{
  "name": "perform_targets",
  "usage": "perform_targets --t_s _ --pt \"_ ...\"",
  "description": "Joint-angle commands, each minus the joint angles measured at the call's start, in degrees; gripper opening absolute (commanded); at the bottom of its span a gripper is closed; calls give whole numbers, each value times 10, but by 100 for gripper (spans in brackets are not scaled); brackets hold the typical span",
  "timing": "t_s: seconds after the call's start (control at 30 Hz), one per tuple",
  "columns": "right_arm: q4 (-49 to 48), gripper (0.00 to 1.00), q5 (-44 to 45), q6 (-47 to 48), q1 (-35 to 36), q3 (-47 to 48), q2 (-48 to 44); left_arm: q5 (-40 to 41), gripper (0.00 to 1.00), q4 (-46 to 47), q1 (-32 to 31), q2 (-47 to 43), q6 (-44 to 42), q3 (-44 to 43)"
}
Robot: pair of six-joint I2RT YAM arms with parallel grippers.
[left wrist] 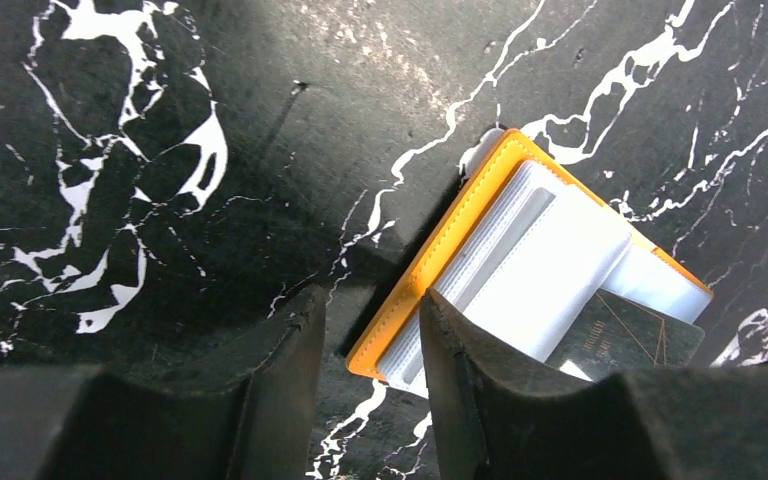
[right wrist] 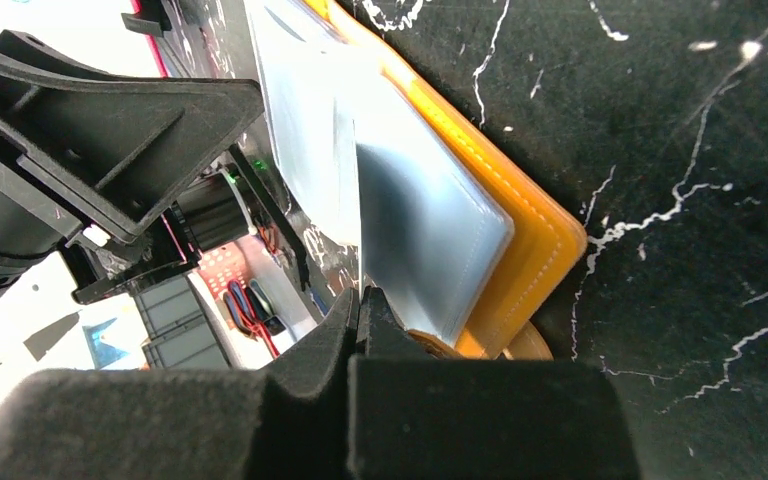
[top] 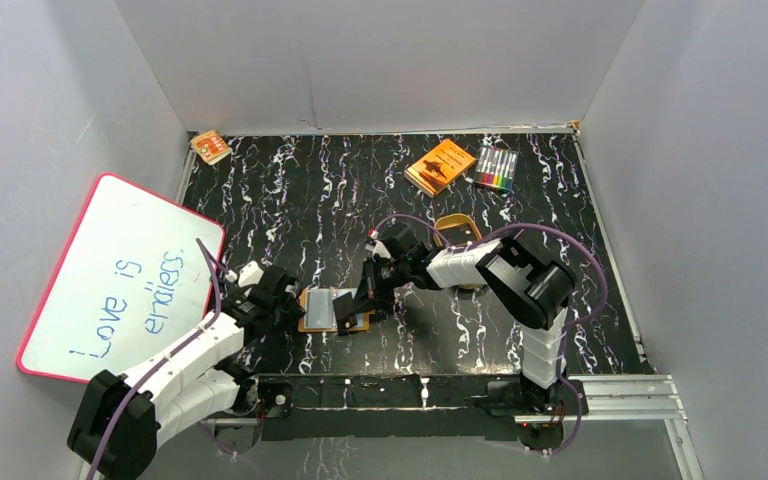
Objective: Put the credit cards into the card holder
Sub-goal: Insert the credit card into the card holder.
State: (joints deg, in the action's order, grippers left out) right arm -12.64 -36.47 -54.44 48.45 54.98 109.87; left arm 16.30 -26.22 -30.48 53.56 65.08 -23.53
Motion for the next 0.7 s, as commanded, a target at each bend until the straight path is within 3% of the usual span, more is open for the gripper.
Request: perform_targets --t_s 0.0,0.67 --pt "-30 0 -16 -10 2 21 6 42 38 -63 2 13 17 -3" --pt "-66 0 -29 -24 6 42 29 5 34 -20 1 45 -4 11"
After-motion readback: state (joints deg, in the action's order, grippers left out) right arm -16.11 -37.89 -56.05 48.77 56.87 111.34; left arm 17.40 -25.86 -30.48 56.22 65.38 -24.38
